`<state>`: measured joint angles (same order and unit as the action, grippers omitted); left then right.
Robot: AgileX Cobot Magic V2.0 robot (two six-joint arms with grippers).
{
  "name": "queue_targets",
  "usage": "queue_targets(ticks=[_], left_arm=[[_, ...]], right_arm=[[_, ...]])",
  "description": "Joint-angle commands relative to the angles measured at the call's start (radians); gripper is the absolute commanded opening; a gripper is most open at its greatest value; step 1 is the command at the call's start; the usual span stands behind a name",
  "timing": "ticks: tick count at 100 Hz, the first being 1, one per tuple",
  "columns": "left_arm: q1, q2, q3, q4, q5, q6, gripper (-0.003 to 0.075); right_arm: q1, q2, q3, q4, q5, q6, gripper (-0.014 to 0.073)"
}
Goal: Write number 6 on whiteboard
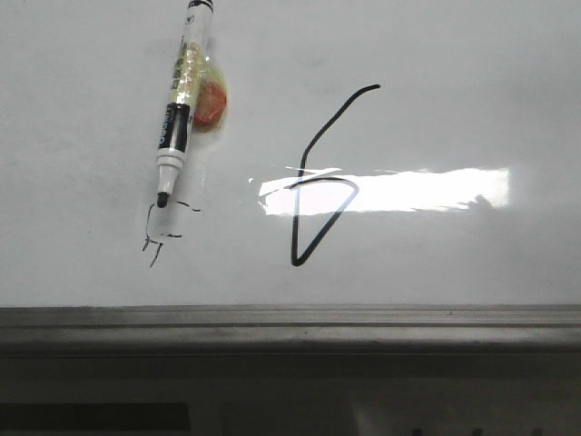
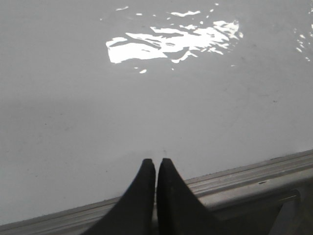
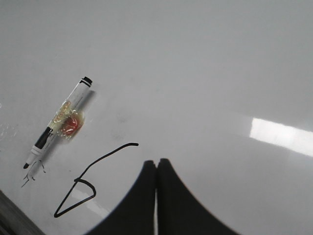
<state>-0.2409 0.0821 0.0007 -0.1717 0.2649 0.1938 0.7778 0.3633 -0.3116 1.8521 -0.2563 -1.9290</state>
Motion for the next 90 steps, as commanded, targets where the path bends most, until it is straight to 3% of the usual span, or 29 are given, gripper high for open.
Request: queue_targets(ticks=[1,32,54,82,87,90], left_arm=[[0.003,0.010,0.023,-0.004,-0.067,-0.013,-0.0020],[0.003,0.010,0.023,-0.004,-0.067,-0.013,-0.0020],[0.003,0.010,0.023,-0.005,-0.067,-0.013,-0.0020],[0.003,0.010,0.023,-0.005,-0.067,-0.013,-0.0020],[0.003,0.010,0.023,-0.007,-0.067,-0.013,-0.0020],[0.003,0.010,0.023,-0.007,-0.067,-0.013,-0.0020]], right_arm=[[-0.004,0.004,-0.026,0.008,0.028,-0.008,-0.0065],[-0.041,0.004,0.051,0.008,-0.100,-0.008,-0.0065],[-0.168,0.004,0.086,-0.002,0.072,-0.026,-0.0065],[-0.187,0.004,0.086,-0.007,0.062,-0.003,-0.0065],[-0.187,0.004,0.087,-0.088,0.044,0.073,-0.0065],[-0.187,0.004,0.091,-0.230,0.027,0.193,-0.0065]])
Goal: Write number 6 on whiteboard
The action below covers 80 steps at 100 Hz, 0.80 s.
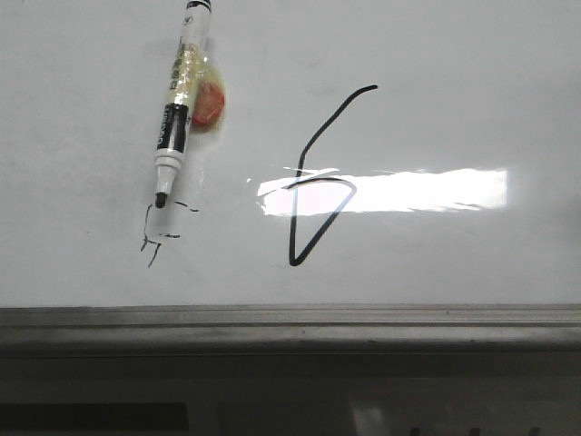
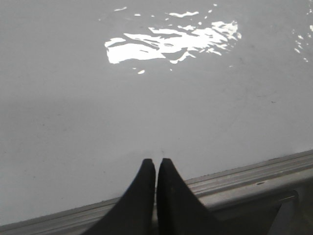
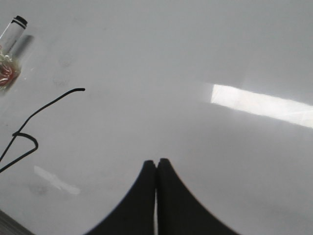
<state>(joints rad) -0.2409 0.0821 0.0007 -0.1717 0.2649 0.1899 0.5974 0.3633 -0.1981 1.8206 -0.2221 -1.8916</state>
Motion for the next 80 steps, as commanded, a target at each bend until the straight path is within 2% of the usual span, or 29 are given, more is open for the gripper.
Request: queue_targets(ticks=[1,2,13,23,24,30,31,32,36,50,54,61,80], left_arm=[[0.003,0.010,0.023,-0.007,-0.067,-0.009,-0.0020],[0.003,0.010,0.023,-0.007,-0.067,-0.009,-0.0020],[0.003,0.010,0.023,-0.007,-0.067,-0.009,-0.0020],[0.003,0.010,0.023,-0.007,-0.067,-0.009,-0.0020],[0.003,0.010,0.023,-0.007,-0.067,-0.009,-0.0020],[0.003,0.010,0.023,-0.007,-0.067,-0.009,-0.0020],[0.003,0.010,0.023,-0.007,-0.067,-0.009,-0.0020],[0.003,0.010,0.023,-0.007,-0.067,-0.009,-0.0020],[0.003,0.010,0.023,-0.007,-0.067,-0.009,-0.0020],[0.003,0.010,0.023,-0.007,-0.067,-0.009,-0.0020],[0.003,0.010,0.023,-0.007,-0.067,-0.009,-0.0020],[0.003,0.010,0.023,-0.007,-0.067,-0.009,-0.0020],[0.003,0.010,0.023,-0.007,-0.067,-0.009,-0.0020]], right_arm=[[-0.006,0.004,-0.023,-0.225,-0.007,0.156,-0.0065],[-0.006,0.004,-0.022,-0.225,-0.011,0.180,-0.0065],[-0.006,0.004,-0.001,-0.587,-0.052,0.561,-0.0065],[-0.028,0.004,0.032,-0.881,-0.090,0.811,-0.0065],[-0.040,0.006,0.040,-0.918,-0.090,0.872,-0.0065],[-0.075,0.006,0.059,-1.057,-0.080,1.018,-0.0065],[-0.094,0.006,0.066,-1.091,-0.069,1.082,-0.0065],[-0.094,0.006,0.066,-1.091,-0.069,1.082,-0.0065],[-0.147,0.006,0.082,-1.205,-0.028,1.237,-0.0065],[-0.339,-0.018,0.107,-1.552,0.171,1.599,-0.0065],[-0.386,-0.036,0.115,-1.640,0.210,1.651,-0.0065],[-0.466,-0.075,0.138,-1.720,0.238,1.702,-0.0065],[-0.583,-0.256,0.226,-1.730,0.238,1.701,-0.0065]])
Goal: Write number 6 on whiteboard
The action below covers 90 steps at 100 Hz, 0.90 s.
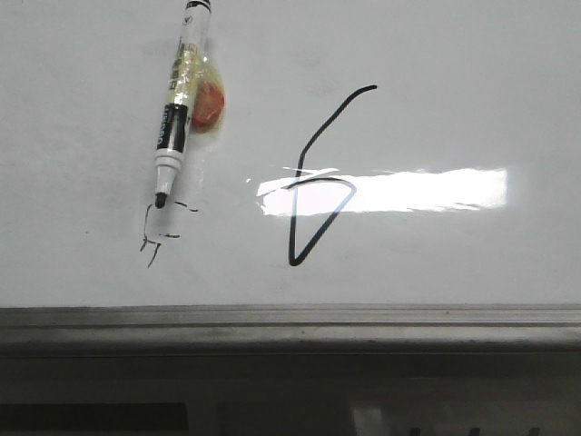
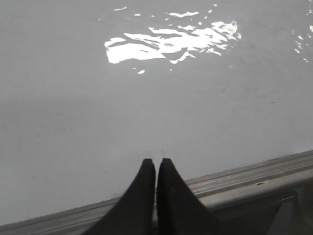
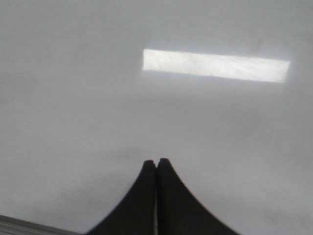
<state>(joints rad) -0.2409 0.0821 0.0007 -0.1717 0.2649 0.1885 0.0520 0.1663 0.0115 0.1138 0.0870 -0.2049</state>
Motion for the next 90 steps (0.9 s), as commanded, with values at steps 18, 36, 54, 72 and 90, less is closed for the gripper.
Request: queue_targets(ticks=[18,36,54,72,90], left_arm=[[0.003,0.010,0.023,-0.007,-0.067,-0.008,-0.0020],[0.003,0.010,0.023,-0.007,-0.067,-0.008,-0.0020],[0.003,0.010,0.023,-0.007,-0.067,-0.008,-0.0020],[0.003,0.010,0.023,-0.007,-0.067,-0.008,-0.0020],[0.003,0.010,0.023,-0.007,-0.067,-0.008,-0.0020]], right_arm=[[-0.104,-0.193,0.014,-0.098,0.116,0.014,-0.0065],[-0.111,-0.192,0.014,-0.146,0.220,0.014,-0.0065],[-0.111,-0.192,0.014,-0.146,0.217,0.008,-0.0065],[-0.111,-0.192,0.014,-0.144,0.217,0.008,-0.0065],[-0.111,-0.192,0.014,-0.144,0.217,0.008,-0.0065]])
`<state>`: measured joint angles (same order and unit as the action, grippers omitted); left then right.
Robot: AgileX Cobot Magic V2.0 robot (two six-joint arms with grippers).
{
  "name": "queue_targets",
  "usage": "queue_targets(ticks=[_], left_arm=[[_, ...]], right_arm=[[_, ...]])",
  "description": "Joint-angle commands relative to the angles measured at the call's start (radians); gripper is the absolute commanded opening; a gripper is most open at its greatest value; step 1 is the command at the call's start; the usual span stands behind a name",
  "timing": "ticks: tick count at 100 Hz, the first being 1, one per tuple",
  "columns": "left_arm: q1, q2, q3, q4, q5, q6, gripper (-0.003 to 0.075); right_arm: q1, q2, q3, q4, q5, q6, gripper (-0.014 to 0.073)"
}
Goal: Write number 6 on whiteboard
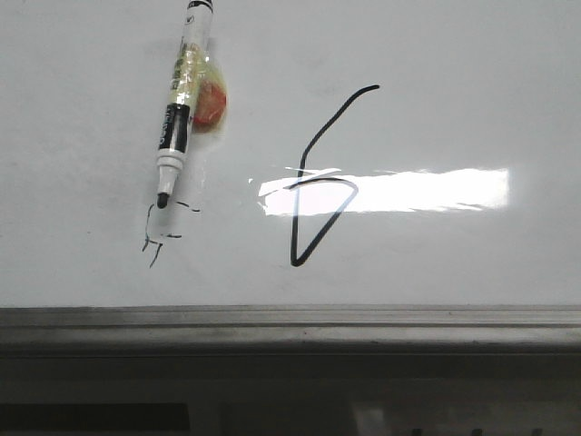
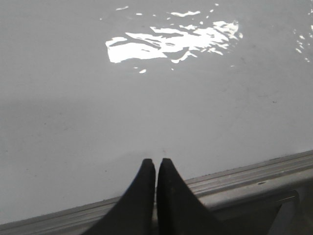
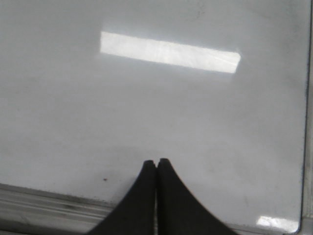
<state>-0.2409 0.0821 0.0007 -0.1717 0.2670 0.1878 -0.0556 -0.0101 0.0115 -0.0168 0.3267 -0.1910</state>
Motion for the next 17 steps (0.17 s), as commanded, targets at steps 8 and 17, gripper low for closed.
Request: queue_targets(ticks=[8,17], left_arm=[[0.003,0.010,0.023,-0.007,-0.069,-0.007,-0.0020],[0.003,0.010,0.023,-0.007,-0.069,-0.007,-0.0020]], right_arm=[[-0.003,-0.016,0.014,-0.013,-0.023,-0.006,-0.0065],[-0.003,-0.016,0.014,-0.013,-0.023,-0.006,-0.0065]])
